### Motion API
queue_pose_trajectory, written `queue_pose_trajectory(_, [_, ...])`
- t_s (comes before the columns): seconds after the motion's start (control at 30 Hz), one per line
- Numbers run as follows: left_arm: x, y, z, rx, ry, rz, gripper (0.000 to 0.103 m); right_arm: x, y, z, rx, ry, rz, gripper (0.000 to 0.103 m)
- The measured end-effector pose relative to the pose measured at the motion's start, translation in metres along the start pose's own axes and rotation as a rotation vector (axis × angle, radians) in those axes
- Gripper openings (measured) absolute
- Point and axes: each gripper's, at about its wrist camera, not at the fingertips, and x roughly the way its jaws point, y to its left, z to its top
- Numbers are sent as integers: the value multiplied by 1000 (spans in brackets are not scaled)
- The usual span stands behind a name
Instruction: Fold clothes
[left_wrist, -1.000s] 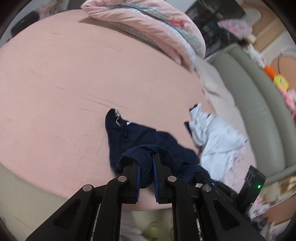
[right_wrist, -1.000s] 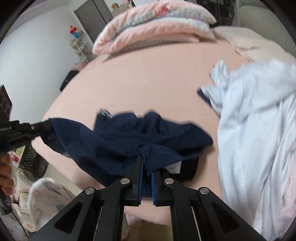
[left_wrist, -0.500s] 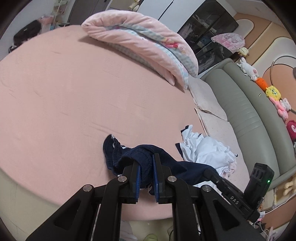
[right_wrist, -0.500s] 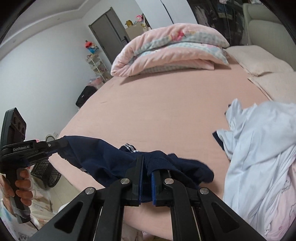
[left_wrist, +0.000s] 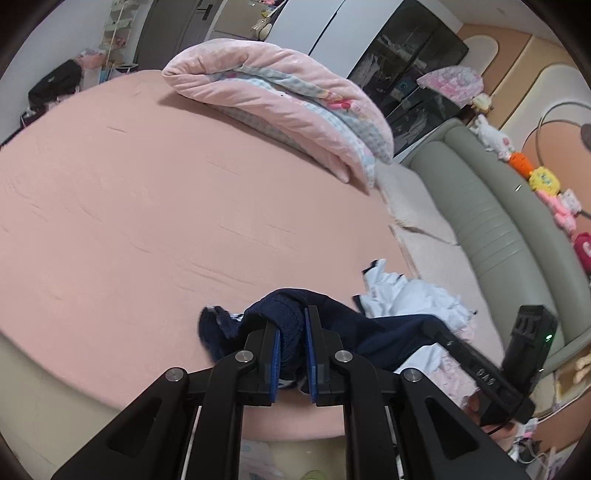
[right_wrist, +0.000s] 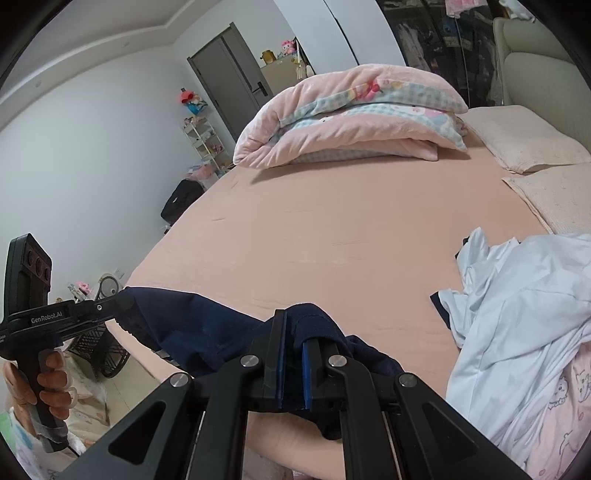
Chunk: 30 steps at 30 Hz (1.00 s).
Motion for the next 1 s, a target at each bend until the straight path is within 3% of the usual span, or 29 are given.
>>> queue_pose_trajectory(0.43, [44, 14, 18, 50, 73, 125, 10, 52, -16, 18, 9, 102, -63, 5])
queue_pose_trajectory(1.0, [117, 46, 70, 89, 177, 99, 10, 132, -45, 61, 29, 158, -116, 5])
